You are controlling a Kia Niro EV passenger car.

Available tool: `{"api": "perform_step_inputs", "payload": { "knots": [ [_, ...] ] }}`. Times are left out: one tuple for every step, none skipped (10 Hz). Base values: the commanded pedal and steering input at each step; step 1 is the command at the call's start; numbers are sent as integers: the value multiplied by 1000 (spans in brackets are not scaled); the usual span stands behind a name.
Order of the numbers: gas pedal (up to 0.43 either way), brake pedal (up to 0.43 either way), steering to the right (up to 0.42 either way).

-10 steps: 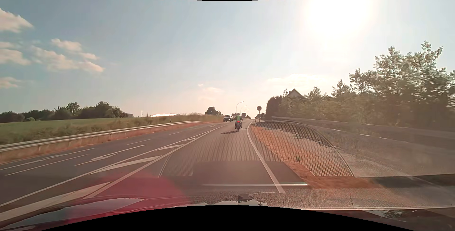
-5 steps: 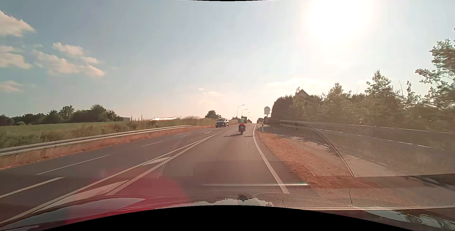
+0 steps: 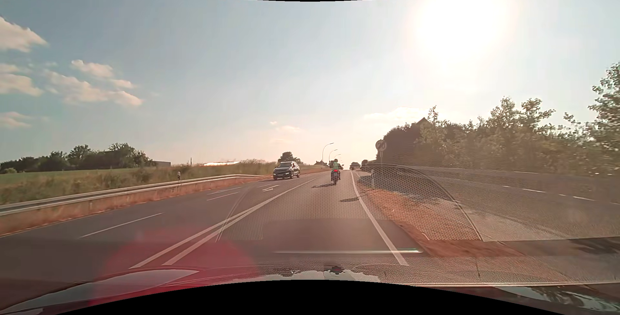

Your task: Follow the waypoints while adhering to traffic rules and regulations

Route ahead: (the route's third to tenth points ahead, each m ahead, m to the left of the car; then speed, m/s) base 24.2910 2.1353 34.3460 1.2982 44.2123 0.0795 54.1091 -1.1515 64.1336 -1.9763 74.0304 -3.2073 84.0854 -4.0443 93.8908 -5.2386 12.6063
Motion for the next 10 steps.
{"api": "perform_step_inputs", "payload": {
  "knots": [
    [331,0,17],
    [331,0,23],
    [331,0,23],
    [331,0,23],
    [331,0,21],
    [331,0,21],
    [331,0,23],
    [319,0,30],
    [287,0,31],
    [268,0,28]
  ]
}}
